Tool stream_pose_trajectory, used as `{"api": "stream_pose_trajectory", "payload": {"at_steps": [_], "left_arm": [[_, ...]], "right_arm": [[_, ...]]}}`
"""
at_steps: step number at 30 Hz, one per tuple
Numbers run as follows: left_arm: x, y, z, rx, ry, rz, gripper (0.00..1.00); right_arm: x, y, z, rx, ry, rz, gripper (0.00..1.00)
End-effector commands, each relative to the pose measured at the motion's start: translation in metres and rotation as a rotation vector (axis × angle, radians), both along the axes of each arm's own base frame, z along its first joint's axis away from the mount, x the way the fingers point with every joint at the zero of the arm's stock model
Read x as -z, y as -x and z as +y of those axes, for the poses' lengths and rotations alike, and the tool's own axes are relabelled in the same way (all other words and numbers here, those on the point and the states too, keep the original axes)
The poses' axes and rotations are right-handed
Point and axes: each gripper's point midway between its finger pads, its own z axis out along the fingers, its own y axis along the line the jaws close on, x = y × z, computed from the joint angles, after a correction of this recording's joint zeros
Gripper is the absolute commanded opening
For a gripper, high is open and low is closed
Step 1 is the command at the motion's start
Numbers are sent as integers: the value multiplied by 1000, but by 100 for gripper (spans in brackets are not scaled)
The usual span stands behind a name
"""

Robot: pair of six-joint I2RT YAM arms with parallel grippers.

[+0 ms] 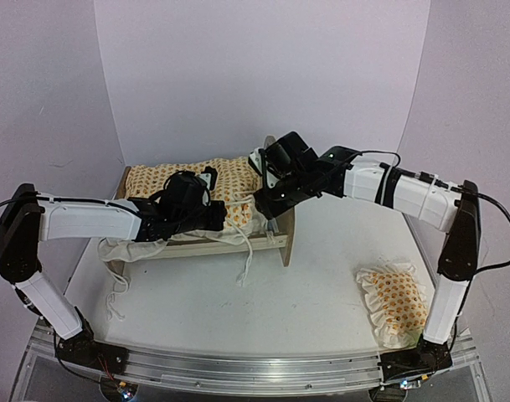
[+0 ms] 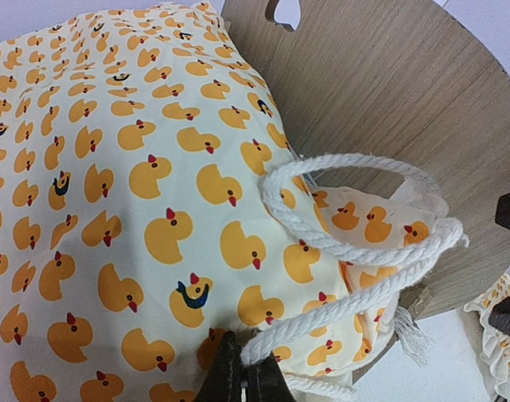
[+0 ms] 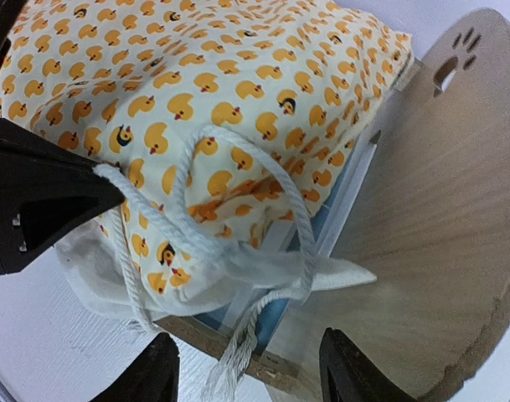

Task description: Set up the pet bed

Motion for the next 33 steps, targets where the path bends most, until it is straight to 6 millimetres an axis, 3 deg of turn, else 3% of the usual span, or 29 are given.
{"api": "stream_pose_trajectory", "payload": {"at_steps": [1,6,12,16,20,23,28,33], "left_arm": [[-17,-2,-3,8,35,-29,0],[-21,1,-3,22,53,-31,0],[-30,4,-1,22,73,-51,0],[-32,5,0,25,77,-55,0],[-30,4,3,16,65,-62,0],[-30,4,4,14,61,-64,0],[-28,3,2,20,61,-63,0],[-29,4,1,30,63,-63,0]], "right_arm": [[-8,-1,-10,108,-51,-8,54],[7,-32,-8,239,-8,-67,38],[18,-51,-5,333,3,-104,35],[24,-54,-5,348,27,-121,14],[9,-38,3,285,53,-166,0],[-8,-22,-2,213,74,-183,0],[-37,-20,-22,156,182,-284,0],[-52,-24,-22,82,266,-352,0]]}}
